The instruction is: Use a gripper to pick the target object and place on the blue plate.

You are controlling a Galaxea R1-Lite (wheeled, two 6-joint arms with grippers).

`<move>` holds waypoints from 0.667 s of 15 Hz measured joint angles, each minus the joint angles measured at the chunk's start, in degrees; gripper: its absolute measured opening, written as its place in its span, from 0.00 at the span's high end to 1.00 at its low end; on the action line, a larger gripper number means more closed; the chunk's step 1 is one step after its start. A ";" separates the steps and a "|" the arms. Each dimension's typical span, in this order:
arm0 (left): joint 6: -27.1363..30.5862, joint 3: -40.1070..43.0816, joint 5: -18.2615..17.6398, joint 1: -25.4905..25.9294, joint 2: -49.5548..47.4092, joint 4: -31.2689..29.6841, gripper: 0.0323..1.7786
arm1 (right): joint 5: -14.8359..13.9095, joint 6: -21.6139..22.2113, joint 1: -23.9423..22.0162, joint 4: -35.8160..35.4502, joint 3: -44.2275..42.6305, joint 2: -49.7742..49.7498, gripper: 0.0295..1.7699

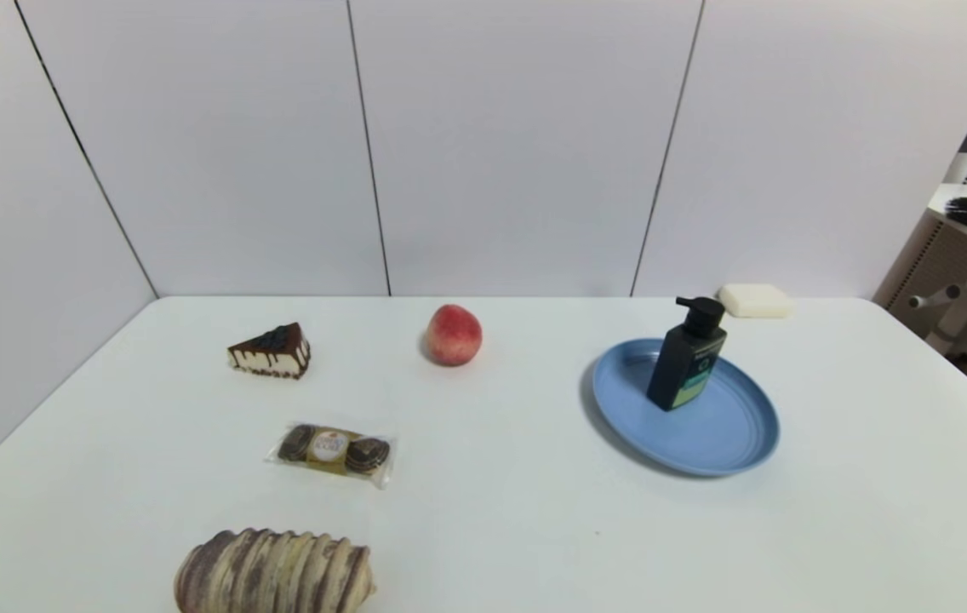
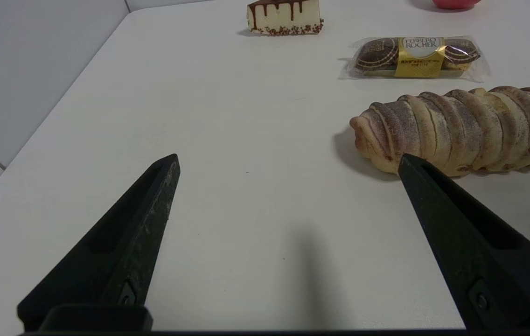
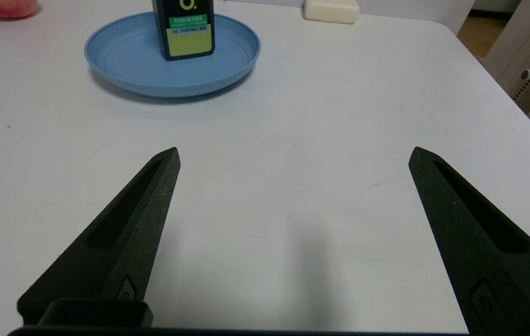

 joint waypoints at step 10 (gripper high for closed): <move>0.00 0.00 -0.01 0.00 0.00 -0.02 0.05 | -0.17 6.29 -0.24 3.88 0.02 -6.22 0.56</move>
